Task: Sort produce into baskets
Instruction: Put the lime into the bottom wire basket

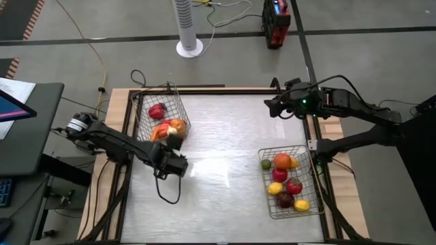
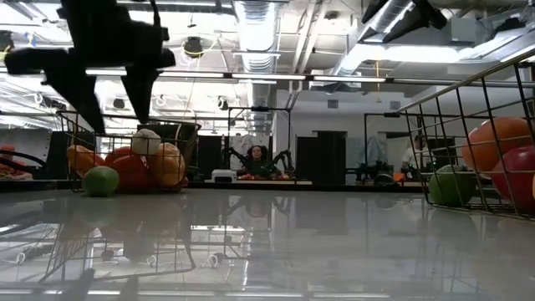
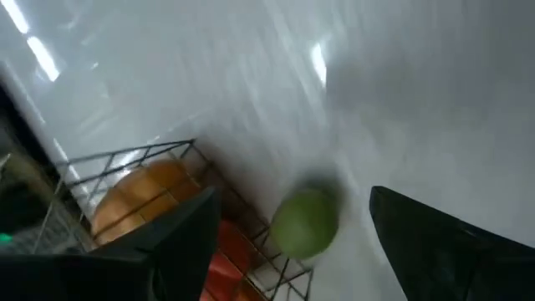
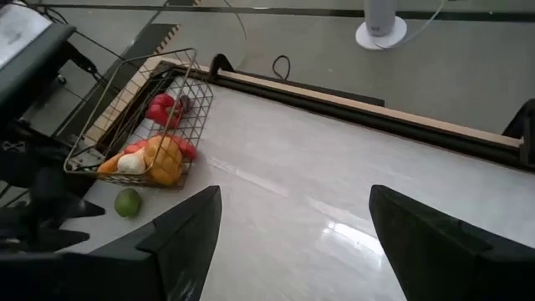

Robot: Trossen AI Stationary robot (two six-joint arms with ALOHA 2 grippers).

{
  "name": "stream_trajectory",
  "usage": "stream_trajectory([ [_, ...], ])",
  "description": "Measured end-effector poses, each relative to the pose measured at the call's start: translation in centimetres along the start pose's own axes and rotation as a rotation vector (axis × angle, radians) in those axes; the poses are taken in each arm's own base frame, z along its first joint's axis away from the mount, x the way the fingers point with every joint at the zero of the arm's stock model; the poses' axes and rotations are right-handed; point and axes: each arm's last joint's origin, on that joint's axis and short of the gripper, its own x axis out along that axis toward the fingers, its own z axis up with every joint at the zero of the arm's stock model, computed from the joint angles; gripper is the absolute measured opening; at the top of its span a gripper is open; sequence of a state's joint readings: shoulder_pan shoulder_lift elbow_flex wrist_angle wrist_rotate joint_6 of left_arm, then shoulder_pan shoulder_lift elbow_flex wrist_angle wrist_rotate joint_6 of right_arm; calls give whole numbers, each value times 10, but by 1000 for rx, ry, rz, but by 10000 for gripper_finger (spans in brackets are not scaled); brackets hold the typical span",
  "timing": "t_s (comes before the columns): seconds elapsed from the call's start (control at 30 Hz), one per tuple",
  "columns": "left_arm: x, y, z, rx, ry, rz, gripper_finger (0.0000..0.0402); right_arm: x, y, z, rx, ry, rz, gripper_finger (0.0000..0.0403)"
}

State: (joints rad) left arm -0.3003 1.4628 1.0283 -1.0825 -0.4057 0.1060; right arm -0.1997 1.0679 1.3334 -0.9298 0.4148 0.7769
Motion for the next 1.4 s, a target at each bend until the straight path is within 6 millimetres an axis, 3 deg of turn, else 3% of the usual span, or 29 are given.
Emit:
stream_trajectory([
  [0.4, 49, -7, 7, 330, 324, -44, 295, -7, 15, -4, -60, -55, 76, 331],
  [0.67, 69, -13, 10, 398, 421, -34, 295, -10, 21, -7, -68, -64, 110, 331],
  [1.07, 94, -19, -14, 468, 498, -25, 294, -12, 23, -9, -73, -71, 111, 331],
  [1.2, 97, -20, -13, 466, 471, -19, 273, -12, 23, -9, -72, -71, 111, 331],
  [1.4, 96, -20, -10, 458, 443, -56, 199, -12, 23, -9, -70, -80, 102, 331],
])
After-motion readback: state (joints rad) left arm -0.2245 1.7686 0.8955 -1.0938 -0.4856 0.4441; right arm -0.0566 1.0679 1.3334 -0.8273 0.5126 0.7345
